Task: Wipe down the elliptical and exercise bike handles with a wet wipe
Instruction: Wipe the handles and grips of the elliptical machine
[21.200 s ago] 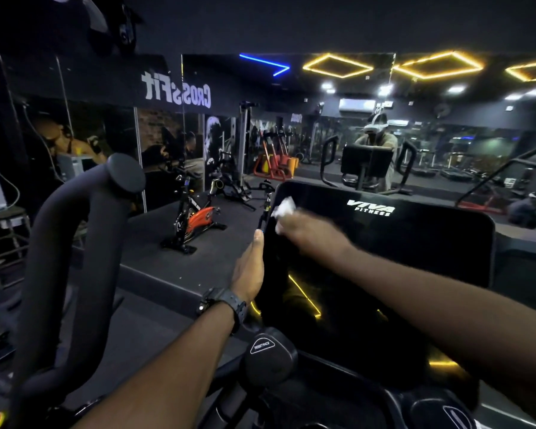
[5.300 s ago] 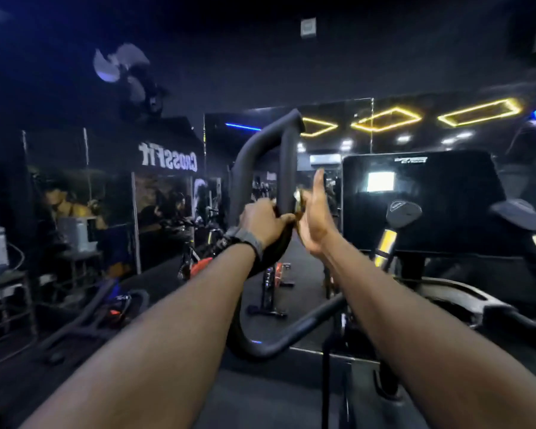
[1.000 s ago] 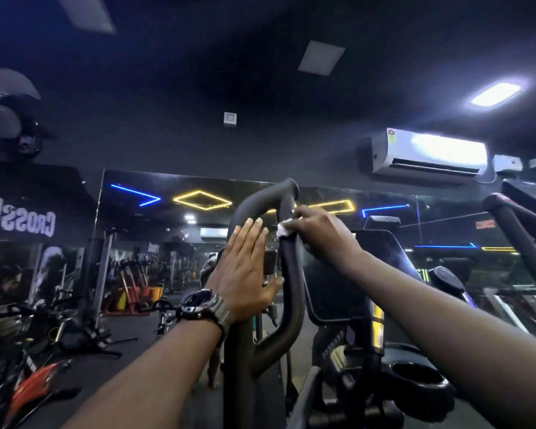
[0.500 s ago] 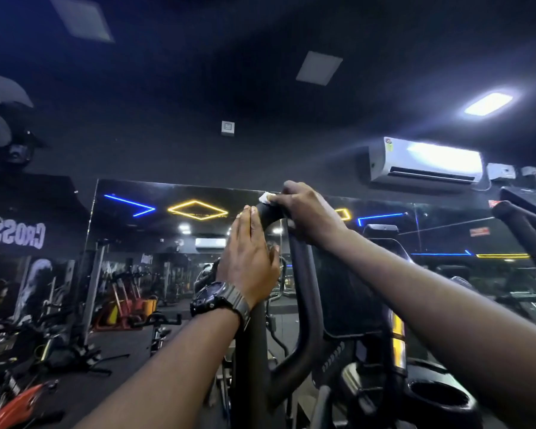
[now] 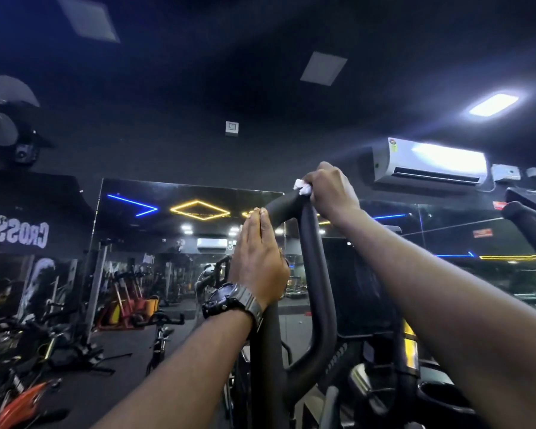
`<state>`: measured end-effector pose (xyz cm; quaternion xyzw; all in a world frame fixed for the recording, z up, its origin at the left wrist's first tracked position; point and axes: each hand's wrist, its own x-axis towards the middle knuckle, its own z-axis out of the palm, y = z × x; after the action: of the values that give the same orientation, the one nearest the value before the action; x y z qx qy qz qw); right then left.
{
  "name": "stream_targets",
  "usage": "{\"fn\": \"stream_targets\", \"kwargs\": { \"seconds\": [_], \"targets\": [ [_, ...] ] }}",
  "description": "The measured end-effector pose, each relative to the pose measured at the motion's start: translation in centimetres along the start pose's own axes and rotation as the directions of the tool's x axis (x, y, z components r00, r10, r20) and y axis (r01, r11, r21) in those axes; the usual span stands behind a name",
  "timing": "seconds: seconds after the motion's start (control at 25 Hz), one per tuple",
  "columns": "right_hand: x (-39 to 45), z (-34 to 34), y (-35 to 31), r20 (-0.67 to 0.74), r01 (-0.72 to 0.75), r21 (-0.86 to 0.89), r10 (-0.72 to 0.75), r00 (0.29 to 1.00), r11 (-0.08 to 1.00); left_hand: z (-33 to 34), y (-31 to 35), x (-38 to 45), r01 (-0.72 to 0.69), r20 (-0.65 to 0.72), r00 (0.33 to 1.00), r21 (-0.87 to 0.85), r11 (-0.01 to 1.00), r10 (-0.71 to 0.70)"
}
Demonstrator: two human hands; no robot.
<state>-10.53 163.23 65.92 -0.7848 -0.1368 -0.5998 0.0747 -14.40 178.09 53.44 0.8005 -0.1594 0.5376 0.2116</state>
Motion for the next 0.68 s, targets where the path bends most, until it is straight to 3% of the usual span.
{"fn": "stream_targets", "kwargs": {
  "seconds": [0.12, 0.28, 0.44, 0.52, 0.6, 0.68],
  "targets": [
    [1.8, 0.0, 0.0, 0.1, -0.165, 0.093, 0.156, 0.983, 0.982, 0.2, -0.3, 0.1, -0.009, -0.021, 1.0, 0.002, 1.0, 0.009],
    [0.5, 1.9, 2.6, 0.366, -0.326, 0.116, 0.265, 0.892, 0.938, 0.5, -0.3, 0.2, 0.014, -0.007, 1.0, 0.033, 0.999, -0.014],
    [-0.2, 3.3, 3.5, 0.253, -0.393, 0.414, 0.311, 0.916, 0.821, 0.3, 0.3, 0.0, 0.032, -0.019, 0.999, 0.013, 0.999, -0.031],
    [0.3, 4.0, 3.7, 0.27, -0.402, 0.516, 0.302, 0.914, 0.756, 0.1, 0.3, 0.0, 0.03, -0.02, 0.999, 0.006, 1.0, -0.029],
    [-1.0, 5.1, 3.6, 0.3, -0.453, 0.647, 0.341, 0.891, 0.613, 0.0, 0.4, 0.0, 0.035, -0.03, 0.999, 0.007, 0.999, -0.035],
    [-2.5, 4.9, 2.3, 0.341, -0.478, 0.796, 0.378, 0.861, 0.371, -0.2, 0.5, -0.1, 0.035, -0.02, 0.999, 0.026, 0.999, -0.034]
  ]
}}
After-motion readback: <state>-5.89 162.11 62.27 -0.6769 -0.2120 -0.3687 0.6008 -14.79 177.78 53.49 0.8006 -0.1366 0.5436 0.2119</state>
